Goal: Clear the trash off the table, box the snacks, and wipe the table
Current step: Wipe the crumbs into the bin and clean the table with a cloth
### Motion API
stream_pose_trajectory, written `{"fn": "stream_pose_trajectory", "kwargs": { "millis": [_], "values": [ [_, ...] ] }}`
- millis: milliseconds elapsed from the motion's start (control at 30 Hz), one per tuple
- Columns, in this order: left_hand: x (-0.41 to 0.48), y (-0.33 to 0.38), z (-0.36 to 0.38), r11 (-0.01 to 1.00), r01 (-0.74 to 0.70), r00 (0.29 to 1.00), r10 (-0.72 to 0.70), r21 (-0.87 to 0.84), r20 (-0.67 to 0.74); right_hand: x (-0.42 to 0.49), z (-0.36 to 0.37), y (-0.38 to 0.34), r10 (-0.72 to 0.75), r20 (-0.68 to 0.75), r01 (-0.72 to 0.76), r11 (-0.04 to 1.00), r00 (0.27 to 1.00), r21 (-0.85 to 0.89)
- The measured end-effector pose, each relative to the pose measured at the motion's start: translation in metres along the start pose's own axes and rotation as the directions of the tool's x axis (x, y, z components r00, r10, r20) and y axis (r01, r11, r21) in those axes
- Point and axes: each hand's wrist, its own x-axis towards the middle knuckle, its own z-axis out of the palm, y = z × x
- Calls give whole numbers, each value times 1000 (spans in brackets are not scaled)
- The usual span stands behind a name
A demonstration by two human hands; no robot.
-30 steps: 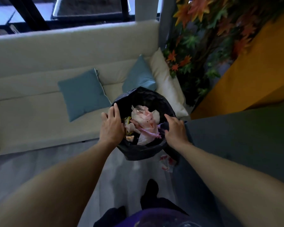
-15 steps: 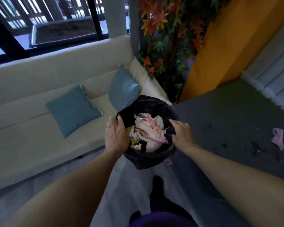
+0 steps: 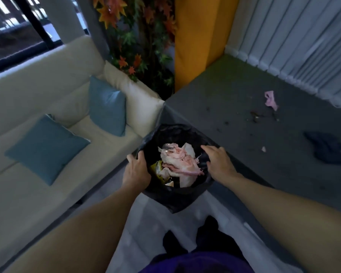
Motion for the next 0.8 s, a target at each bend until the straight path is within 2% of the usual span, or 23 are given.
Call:
{"fn": "stream_pose_trajectory", "kwargs": {
  "millis": [100,367,533,667,800],
  "values": [
    [-4,11,15,998,-21,992,15,52,124,-20,-1,21,57,8,-57,998,998,-11],
    [-16,39,58,993,-60,950,88,-100,298,-58,-2,71,167,62,-167,986,984,-11],
    [-27,60,80,991,-42,940,82,-126,332,-67,-9,94,167,-5,-167,986,986,19],
    [-31,73,95,991,-62,939,99,-122,330,-71,-20,116,219,-40,-216,974,975,61],
    [-31,91,107,990,-23,941,69,-142,332,-76,-33,143,274,-81,-270,961,958,59]
  ]
}}
